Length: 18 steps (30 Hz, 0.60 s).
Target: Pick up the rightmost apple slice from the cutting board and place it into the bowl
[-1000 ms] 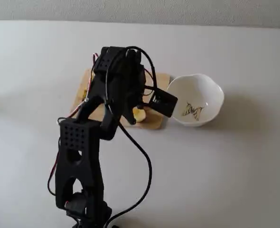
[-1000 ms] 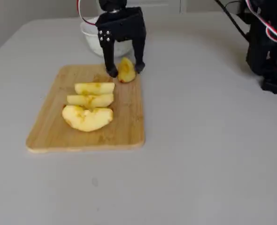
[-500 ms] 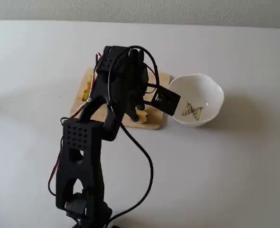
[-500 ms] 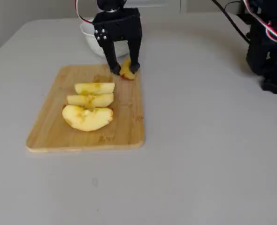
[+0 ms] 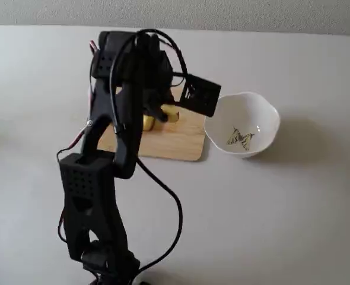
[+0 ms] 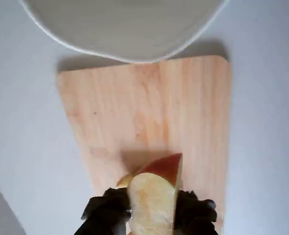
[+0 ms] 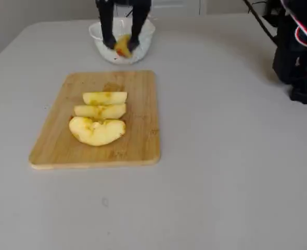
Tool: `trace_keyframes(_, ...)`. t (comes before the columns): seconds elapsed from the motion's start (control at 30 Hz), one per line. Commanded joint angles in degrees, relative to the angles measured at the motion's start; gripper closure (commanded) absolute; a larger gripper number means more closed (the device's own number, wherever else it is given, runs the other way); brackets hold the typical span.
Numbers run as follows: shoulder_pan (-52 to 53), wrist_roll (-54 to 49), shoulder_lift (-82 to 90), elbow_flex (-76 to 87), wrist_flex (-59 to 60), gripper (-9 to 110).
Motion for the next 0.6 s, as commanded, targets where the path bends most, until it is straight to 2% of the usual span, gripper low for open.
trace_keyframes(0.0, 8.79, -2.99, 8.79, -3.96, 1.93, 101)
trace_keyframes(0.27, 21.09, -8.88, 0.97, -3.96, -5.10, 101)
trace_keyframes(0.47, 21.88, -15.21, -4.66, -4.04, -9.32, 56)
trace_keyframes(0.57, 21.27, -16.70, -5.10, -4.04, -10.46, 53)
